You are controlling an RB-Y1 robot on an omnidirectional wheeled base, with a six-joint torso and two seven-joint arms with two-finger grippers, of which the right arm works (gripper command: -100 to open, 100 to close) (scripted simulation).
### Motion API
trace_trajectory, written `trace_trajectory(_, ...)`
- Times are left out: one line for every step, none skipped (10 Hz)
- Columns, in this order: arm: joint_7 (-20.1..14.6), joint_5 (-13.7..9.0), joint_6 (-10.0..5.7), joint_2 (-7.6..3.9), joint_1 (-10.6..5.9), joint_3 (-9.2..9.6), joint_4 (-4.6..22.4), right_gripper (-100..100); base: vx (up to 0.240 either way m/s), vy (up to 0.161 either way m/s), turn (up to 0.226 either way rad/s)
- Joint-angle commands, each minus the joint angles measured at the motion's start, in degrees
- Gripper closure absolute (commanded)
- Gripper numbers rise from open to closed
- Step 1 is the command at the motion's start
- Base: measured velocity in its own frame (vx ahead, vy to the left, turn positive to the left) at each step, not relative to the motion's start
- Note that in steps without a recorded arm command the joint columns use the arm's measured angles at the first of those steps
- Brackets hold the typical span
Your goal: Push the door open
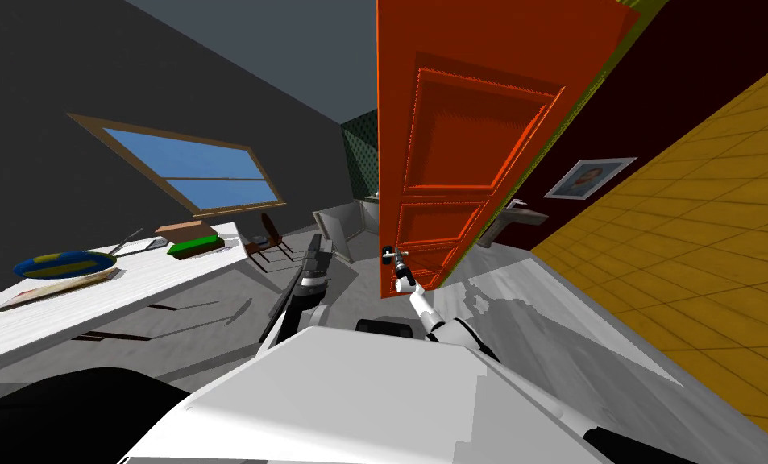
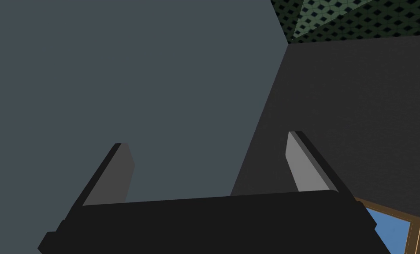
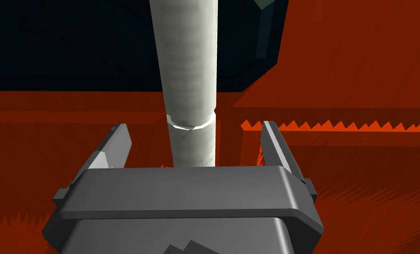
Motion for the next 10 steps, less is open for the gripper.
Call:
trace_trajectory(-0.1, 0.0, -0.09, -0.13, 0.01, 0.02, 0.1, 100, -0.008, -0.004, -0.006)
trace_trajectory(-0.1, 0.0, -0.09, -0.13, 0.01, 0.02, 0.1, 100, -0.025, -0.015, 0.006)
trace_trajectory(-0.1, 0.0, -0.09, -0.13, 0.01, 0.02, 0.1, 100, -0.03, -0.013, 0.008)
trace_trajectory(-0.1, 0.0, -0.09, -0.13, 0.01, 0.02, 0.1, 100, -0.024, -0.008, -0.003)
trace_trajectory(-0.1, 0.0, -0.09, -0.13, 0.01, 0.02, 0.1, 100, -0.015, -0.003, -0.005)
trace_trajectory(-0.1, 0.0, -0.09, -0.13, 0.01, 0.02, 0.1, 100, -0.006, 0.0, -0.003)
trace_trajectory(0.1, -0.2, -0.08, -1.65, 0.12, -0.85, 0.4, 100, 0.083, 0.095, -0.017)
trace_trajectory(0.1, -0.3, -0.13, -1.99, 0.09, -1.14, 0.4, 100, 0.123, 0.136, -0.065)
trace_trajectory(0.2, -0.5, -0.22, -2.6, 0.03, -1.79, 0.5, 100, 0.133, 0.13, -0.077)
trace_trajectory(0.3, -0.5, -0.27, -2.83, 0.0, -2.15, 0.6, 100, 0.135, 0.129, -0.031)
